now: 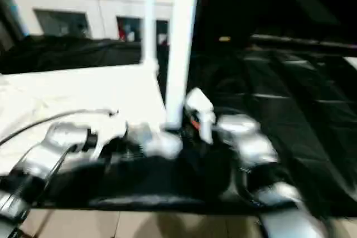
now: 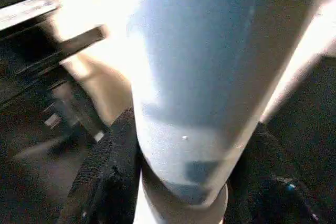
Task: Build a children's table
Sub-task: Rotate table base
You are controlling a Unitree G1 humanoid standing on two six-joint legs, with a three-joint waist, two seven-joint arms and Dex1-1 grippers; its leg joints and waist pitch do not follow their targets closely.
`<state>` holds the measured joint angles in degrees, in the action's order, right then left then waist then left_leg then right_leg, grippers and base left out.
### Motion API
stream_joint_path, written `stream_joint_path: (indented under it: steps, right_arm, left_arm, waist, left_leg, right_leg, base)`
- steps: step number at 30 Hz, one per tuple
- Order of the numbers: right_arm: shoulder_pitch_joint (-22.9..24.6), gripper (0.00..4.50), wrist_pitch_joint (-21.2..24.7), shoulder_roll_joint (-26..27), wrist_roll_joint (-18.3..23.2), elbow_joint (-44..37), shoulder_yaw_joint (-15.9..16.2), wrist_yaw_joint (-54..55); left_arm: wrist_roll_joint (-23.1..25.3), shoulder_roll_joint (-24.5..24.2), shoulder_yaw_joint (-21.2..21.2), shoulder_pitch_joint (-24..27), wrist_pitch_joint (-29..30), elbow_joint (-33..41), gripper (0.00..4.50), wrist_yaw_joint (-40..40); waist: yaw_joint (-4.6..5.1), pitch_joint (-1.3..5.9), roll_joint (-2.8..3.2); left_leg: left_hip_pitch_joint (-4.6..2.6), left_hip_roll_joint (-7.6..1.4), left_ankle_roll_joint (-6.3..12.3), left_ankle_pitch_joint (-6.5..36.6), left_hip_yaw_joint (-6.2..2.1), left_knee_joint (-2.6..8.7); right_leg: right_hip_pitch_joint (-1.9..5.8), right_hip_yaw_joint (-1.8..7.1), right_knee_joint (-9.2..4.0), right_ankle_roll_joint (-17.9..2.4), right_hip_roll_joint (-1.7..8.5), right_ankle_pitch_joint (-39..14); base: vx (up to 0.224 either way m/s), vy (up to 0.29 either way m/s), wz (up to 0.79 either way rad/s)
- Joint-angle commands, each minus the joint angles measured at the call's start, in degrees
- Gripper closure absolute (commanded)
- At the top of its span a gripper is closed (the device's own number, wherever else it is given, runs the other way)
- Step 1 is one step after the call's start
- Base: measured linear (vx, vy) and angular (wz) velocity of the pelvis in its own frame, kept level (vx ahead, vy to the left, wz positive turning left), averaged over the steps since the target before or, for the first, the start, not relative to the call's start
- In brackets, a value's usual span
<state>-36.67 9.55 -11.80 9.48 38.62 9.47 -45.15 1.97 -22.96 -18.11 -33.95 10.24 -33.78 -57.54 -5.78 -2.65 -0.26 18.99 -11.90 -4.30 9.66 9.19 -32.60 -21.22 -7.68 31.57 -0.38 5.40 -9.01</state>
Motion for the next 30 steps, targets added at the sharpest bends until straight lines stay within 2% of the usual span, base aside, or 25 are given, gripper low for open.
stream_joint_path:
  steps: [1, 2, 3, 4, 5, 6, 7, 8, 9, 10, 11, 12, 13, 14, 15, 19, 20, 22, 25, 26, 28, 29, 30]
  right_arm:
    - [2.76, 2.64, 4.24, -1.03, -4.74, 8.63, -0.45, 8.39]
    - [1.70, 2.64, 4.73, 0.53, -4.41, 10.61, -1.66, 12.76]
    - [0.65, 2.64, 5.00, 2.02, -4.12, 12.57, -2.50, 16.35]
    - [-0.34, 2.64, 5.25, 3.31, -3.99, 14.42, -3.08, 19.70]
    - [-1.33, 2.64, 5.42, 4.47, -3.74, 16.35, -3.58, 22.52]
    - [-2.57, 2.64, 6.00, 6.03, -3.15, 18.86, -4.20, 25.42]
    - [-2.57, 2.64, 6.00, 6.03, -3.15, 18.86, -4.20, 25.42]
    - [-3.92, 2.64, 6.20, 7.66, -2.40, 21.68, -5.00, 27.87]
    - [-4.93, 2.64, 6.50, 8.92, -1.98, 23.76, -5.40, 29.57]
    - [-5.34, 2.64, 6.46, 9.39, -2.03, 24.60, -5.58, 30.34]
    - [-5.71, 2.64, 6.41, 9.83, -2.08, 25.37, -5.74, 31.05]
    - [-6.44, 2.64, 6.50, 10.68, -2.17, 26.60, -6.20, 32.42]
    - [-6.75, 2.64, 6.64, 11.04, -2.30, 26.91, -6.26, 32.81]
    - [-7.01, 2.64, 6.76, 11.35, -2.41, 27.18, -6.31, 33.15]
    - [-7.19, 2.64, 6.82, 11.52, -2.44, 27.41, -6.41, 33.31]
    - [-8.66, 2.64, 7.14, 12.41, -2.60, 29.45, -7.22, 34.08]
    - [-8.99, 2.64, 6.88, 12.42, -2.86, 30.00, -7.22, 34.16]
    - [-9.83, 2.64, 5.94, 12.44, -3.61, 31.04, -7.01, 33.65]
    - [-10.39, 2.64, 3.99, 12.58, -3.30, 30.99, -7.42, 32.04]
    - [-10.93, 2.64, 3.20, 12.68, -2.06, 30.67, -8.59, 30.50]
    - [-11.16, 2.64, 2.72, 12.68, -1.53, 30.49, -9.09, 29.96]
    - [-11.53, 2.29, 2.38, 12.61, -1.25, 30.53, -9.57, 29.58]
    - [-11.76, 2.29, 2.18, 12.54, -1.13, 30.51, -9.75, 29.30]
  left_arm:
    - [-0.48, 0.88, 2.67, -3.46, 1.69, 0.23, 4.50, 3.21]
    - [-0.05, 2.37, 3.27, -5.27, 3.88, -2.09, 4.50, 6.81]
    - [0.30, 3.89, 3.87, -6.98, 6.12, -4.48, 4.50, 10.27]
    - [0.49, 5.28, 4.44, -8.36, 7.91, -6.66, 4.50, 13.28]
    - [0.83, 6.41, 4.68, -9.46, 8.81, -8.68, 4.50, 15.71]
    - [1.46, 7.67, 4.44, -10.41, 9.61, -10.60, 4.50, 17.93]
    - [1.46, 7.67, 4.44, -10.41, 9.61, -10.60, 4.50, 17.93]
    - [2.04, 9.02, 4.31, -11.23, 10.07, -12.36, 4.50, 20.08]
    - [2.42, 10.06, 4.12, -11.73, 10.41, -13.41, 4.50, 21.44]
    - [2.61, 10.49, 4.05, -11.91, 10.62, -13.74, 4.50, 21.90]
    - [2.77, 10.88, 3.99, -12.07, 10.80, -14.05, 4.50, 22.32]
    - [3.16, 11.51, 3.64, -12.23, 11.10, -14.31, 4.50, 22.95]
    - [3.23, 11.72, 3.48, -12.18, 11.25, -14.25, 4.50, 22.94]
    - [3.28, 11.89, 3.34, -12.15, 11.37, -14.19, 4.50, 22.94]
    - [3.30, 11.98, 3.27, -12.20, 11.41, -14.30, 4.50, 22.98]
    - [3.26, 12.06, 2.82, -12.43, 11.24, -15.36, 4.50, 22.54]
    - [3.25, 11.99, 2.81, -12.42, 11.06, -15.65, 4.50, 22.50]
    - [3.28, 12.04, 2.93, -12.51, 10.79, -16.19, 4.50, 22.44]
    - [3.27, 12.06, 3.02, -12.42, 10.64, -16.10, 4.50, 21.94]
    - [3.20, 12.01, 3.03, -12.29, 10.40, -15.89, 4.50, 21.45]
    - [3.15, 11.96, 3.00, -12.23, 10.34, -15.77, 4.50, 21.22]
    - [3.15, 11.92, 3.00, -12.18, 10.12, -15.73, 4.50, 21.06]
    - [3.15, 11.88, 3.01, -12.16, 9.98, -15.71, 4.50, 20.98]
  waist:
    - [1.43, 1.72, 2.20]
    - [1.62, 1.71, 2.55]
    - [-0.23, 1.94, 3.84]
    - [-0.24, 1.71, 1.42]
    - [0.06, 0.63, -0.30]
    - [0.10, 1.13, -1.34]
    - [0.08, 1.49, -1.52]
    - [-0.47, 1.86, 0.18]
    - [-0.06, 2.26, 0.82]
    - [0.13, 2.51, 1.35]
    - [0.17, 2.56, 1.32]
    - [0.08, 2.50, 1.25]
    - [0.08, 2.33, 1.14]
    - [0.19, 2.22, 0.78]
    - [0.19, 2.15, 1.04]
    - [0.52, 2.29, 0.95]
    - [0.54, 2.28, 0.69]
    - [0.54, 2.12, 0.75]
    - [0.83, 1.77, 0.85]
    - [1.04, 1.71, 0.96]
    - [1.13, 1.70, 1.11]
    - [1.22, 1.61, 1.21]
    - [1.24, 1.62, 1.20]
  left_leg:
    - [-2.30, -2.21, -2.83, 42.06, -1.98, 5.01]
    - [-0.99, -3.30, -2.98, 45.74, -2.44, 6.60]
    - [3.02, -5.03, -3.61, 51.99, -2.14, 10.90]
    - [-0.34, -3.43, -3.23, 48.97, -0.57, 10.30]
    - [-5.36, 0.82, -4.73, 38.94, -0.56, 1.59]
    - [-5.58, 2.02, -3.45, 29.83, -0.34, -2.21]
    - [-0.30, 1.17, -1.78, 17.86, -1.56, -0.84]
    - [2.33, -0.30, -2.86, 18.35, -2.14, 3.23]
    - [2.27, -0.75, -4.07, 21.13, -2.60, 3.78]
    - [1.48, -1.16, -4.97, 25.41, -2.98, 4.33]
    - [1.12, -1.17, -5.00, 26.95, -2.98, 4.48]
    - [0.23, -1.12, -4.80, 28.16, -2.69, 4.41]
    - [0.06, -1.11, -4.42, 28.77, -2.56, 4.50]
    - [0.21, -1.12, -4.23, 29.02, -2.42, 4.62]
    - [0.25, -1.10, -4.18, 29.90, -2.47, 4.70]
    - [-0.01, -1.13, -4.16, 32.31, -2.63, 4.95]
    - [0.00, -1.17, -4.00, 32.15, -2.58, 5.07]
    - [-0.29, -1.07, -3.83, 32.53, -2.44, 4.94]
    - [-0.74, -0.97, -3.78, 35.46, -2.58, 4.84]
    - [-1.03, -1.01, -3.57, 36.98, -2.66, 4.88]
    - [-1.38, -1.19, -3.24, 38.30, -2.74, 5.09]
    - [-1.78, -1.32, -3.04, 39.54, -2.70, 5.37]
    - [-1.78, -1.35, -2.94, 39.67, -2.75, 5.43]
  right_leg:
    - [0.86, -1.29, -6.71, -0.35, 2.42, -38.83]
    - [2.42, -1.18, -4.33, -1.29, 2.04, -33.75]
    - [5.33, 1.35, 5.48, -4.84, 1.32, -16.16]
    - [1.88, 3.84, 4.67, -5.01, 1.15, -18.13]
    - [-4.23, 3.67, -6.16, -3.62, 5.08, -48.93]
    - [-4.40, 3.27, -8.11, -1.84, 6.71, -57.68]
    - [0.76, 2.84, -6.53, 0.48, 8.22, -58.82]
    - [2.57, 2.02, -4.57, 0.54, 5.91, -48.66]
    - [2.79, 1.41, -4.13, 0.26, 5.25, -44.21]
    - [2.17, 1.64, -3.73, -1.73, 4.93, -36.00]
    - [1.90, 1.77, -3.67, -2.88, 4.81, -34.15]
    - [1.26, 2.20, -3.95, -4.56, 4.78, -31.63]
    - [0.97, 2.41, -3.75, -5.81, 4.72, -30.97]
    - [1.03, 2.47, -3.84, -5.76, 4.70, -31.49]
    - [1.11, 2.43, -3.91, -5.33, 4.80, -32.93]
    - [1.28, 2.08, -4.48, -3.70, 4.84, -34.33]
    - [1.20, 2.13, -4.59, -3.71, 4.86, -33.97]
    - [0.79, 2.20, -4.85, -3.66, 4.96, -35.25]
    - [0.60, 1.39, -5.62, -2.15, 4.91, -38.72]
    - [0.64, 0.96, -5.88, -1.48, 4.77, -39.42]
    - [0.90, 0.51, -6.03, -1.19, 4.71, -38.93]
    - [1.01, 0.19, -6.20, -1.08, 4.47, -38.38]
    - [1.10, 0.19, -6.16, -1.09, 4.53, -38.03]
  base:
    - [0.000, 0.000, 0.00]
    - [0.000, 0.000, 0.00]
    - [-0.103, 0.036, -0.04]
    - [0.000, 0.000, 0.00]
    - [0.000, 0.000, 0.00]
    - [0.013, -0.063, -0.02]
    - [0.026, 0.015, -0.39]
    - [0.026, 0.015, -0.39]
    - [0.058, 0.048, -0.38]
    - [0.000, 0.000, 0.00]
    - [0.000, 0.000, 0.00]
    - [0.000, 0.000, 0.00]
    - [0.000, 0.000, 0.00]
    - [0.000, 0.000, 0.00]
    - [0.000, 0.000, 0.00]
    - [0.000, 0.000, 0.00]
    - [0.000, 0.000, 0.00]
    - [0.000, 0.000, 0.00]
    - [0.000, 0.000, 0.00]
    - [0.000, 0.000, 0.00]
    - [0.000, 0.000, 0.00]
    - [0.000, 0.000, 0.00]
    - [0.000, 0.000, 0.00]
